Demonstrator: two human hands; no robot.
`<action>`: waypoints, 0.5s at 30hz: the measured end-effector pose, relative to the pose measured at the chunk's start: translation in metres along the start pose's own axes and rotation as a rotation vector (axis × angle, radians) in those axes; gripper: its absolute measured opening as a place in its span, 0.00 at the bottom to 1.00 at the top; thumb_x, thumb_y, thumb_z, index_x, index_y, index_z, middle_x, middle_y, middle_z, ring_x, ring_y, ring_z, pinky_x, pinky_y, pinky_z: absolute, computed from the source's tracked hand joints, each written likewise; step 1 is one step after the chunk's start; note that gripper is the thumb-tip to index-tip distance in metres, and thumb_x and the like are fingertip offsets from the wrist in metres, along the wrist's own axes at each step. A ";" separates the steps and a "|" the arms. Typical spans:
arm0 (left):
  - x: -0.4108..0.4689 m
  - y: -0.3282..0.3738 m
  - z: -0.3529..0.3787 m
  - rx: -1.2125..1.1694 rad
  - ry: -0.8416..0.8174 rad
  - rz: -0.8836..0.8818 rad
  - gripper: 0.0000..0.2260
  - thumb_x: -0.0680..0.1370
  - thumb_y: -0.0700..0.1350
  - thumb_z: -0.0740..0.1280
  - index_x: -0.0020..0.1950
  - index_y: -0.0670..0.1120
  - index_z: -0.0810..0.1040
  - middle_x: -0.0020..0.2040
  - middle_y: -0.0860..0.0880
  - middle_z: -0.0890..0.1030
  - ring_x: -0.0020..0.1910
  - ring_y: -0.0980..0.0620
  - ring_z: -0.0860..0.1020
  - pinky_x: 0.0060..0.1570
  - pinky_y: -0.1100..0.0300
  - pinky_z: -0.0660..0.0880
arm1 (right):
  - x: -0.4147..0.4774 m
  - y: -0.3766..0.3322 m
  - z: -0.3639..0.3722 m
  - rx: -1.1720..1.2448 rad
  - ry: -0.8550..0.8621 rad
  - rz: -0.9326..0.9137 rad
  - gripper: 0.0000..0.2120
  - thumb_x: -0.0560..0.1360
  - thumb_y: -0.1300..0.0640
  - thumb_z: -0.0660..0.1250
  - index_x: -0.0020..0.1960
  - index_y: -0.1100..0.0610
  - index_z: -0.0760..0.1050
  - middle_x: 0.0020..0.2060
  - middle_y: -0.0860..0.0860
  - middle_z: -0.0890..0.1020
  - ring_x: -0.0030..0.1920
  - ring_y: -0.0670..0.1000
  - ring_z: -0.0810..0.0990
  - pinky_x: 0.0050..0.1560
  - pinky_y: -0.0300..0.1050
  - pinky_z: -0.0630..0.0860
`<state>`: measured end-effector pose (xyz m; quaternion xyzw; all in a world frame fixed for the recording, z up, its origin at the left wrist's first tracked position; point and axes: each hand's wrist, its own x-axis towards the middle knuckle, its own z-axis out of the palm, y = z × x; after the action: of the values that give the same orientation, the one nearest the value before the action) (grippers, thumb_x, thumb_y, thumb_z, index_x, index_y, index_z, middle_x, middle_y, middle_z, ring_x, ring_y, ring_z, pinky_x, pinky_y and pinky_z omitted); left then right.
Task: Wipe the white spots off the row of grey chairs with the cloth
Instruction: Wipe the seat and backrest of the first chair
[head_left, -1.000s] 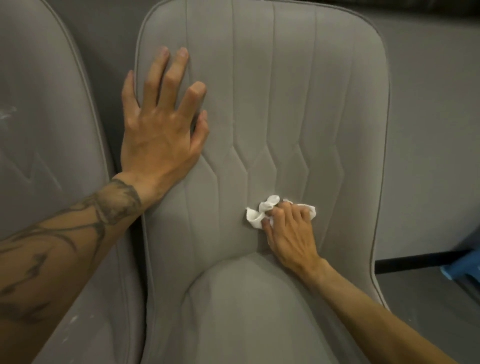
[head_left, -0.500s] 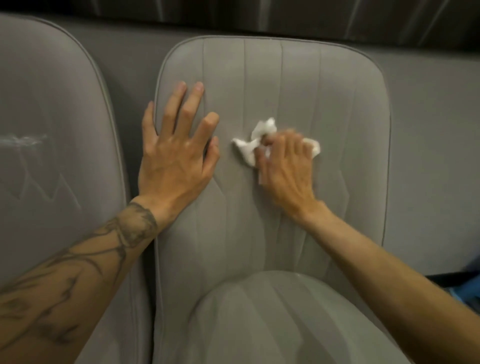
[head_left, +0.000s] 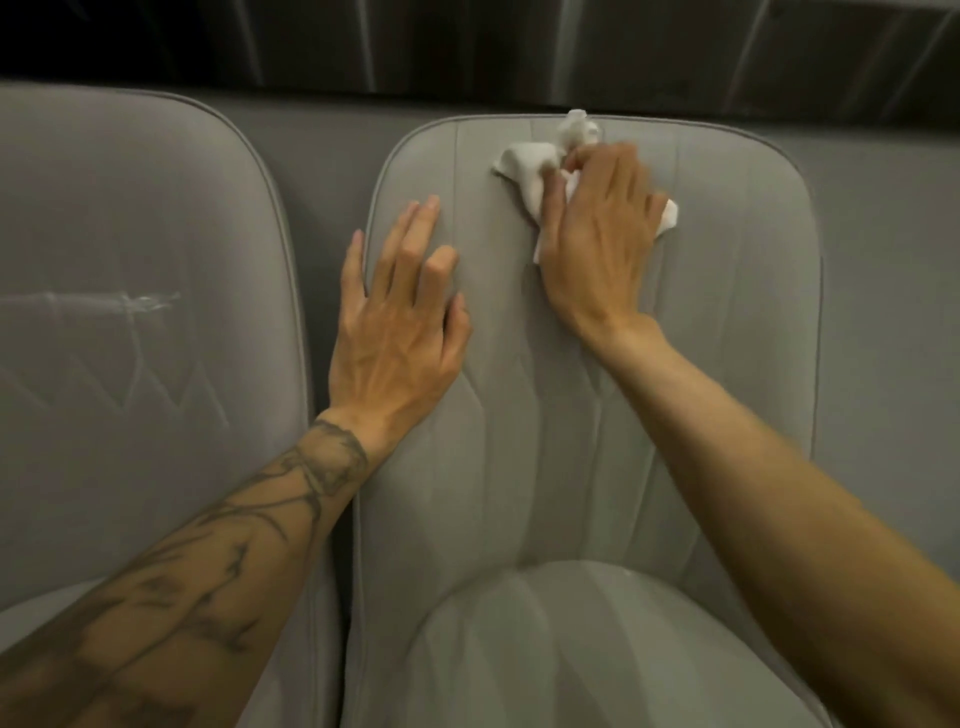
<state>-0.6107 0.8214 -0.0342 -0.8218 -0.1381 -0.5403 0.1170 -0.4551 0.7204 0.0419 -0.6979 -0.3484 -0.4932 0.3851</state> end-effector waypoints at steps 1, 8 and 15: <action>0.000 0.001 0.000 -0.001 0.010 -0.001 0.16 0.82 0.44 0.63 0.68 0.45 0.66 0.82 0.42 0.63 0.83 0.44 0.59 0.79 0.33 0.57 | -0.007 -0.010 0.003 0.001 0.017 0.046 0.13 0.83 0.51 0.58 0.55 0.60 0.74 0.51 0.57 0.77 0.49 0.58 0.75 0.49 0.52 0.66; 0.004 0.003 -0.005 -0.083 0.034 -0.072 0.24 0.79 0.44 0.66 0.74 0.42 0.66 0.80 0.38 0.65 0.82 0.40 0.61 0.81 0.36 0.55 | -0.050 -0.019 -0.014 0.091 -0.202 -0.279 0.12 0.83 0.52 0.60 0.55 0.60 0.74 0.48 0.58 0.76 0.48 0.60 0.75 0.50 0.56 0.70; -0.011 -0.024 -0.020 -0.031 -0.102 0.055 0.30 0.81 0.48 0.64 0.82 0.41 0.63 0.83 0.41 0.62 0.84 0.44 0.58 0.82 0.41 0.55 | -0.030 -0.055 0.005 0.111 -0.103 -0.142 0.14 0.84 0.51 0.57 0.56 0.60 0.74 0.51 0.57 0.76 0.49 0.57 0.74 0.50 0.51 0.69</action>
<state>-0.6405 0.8356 -0.0351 -0.8535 -0.1126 -0.4963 0.1118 -0.5084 0.7466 0.0224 -0.6735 -0.4430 -0.4628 0.3688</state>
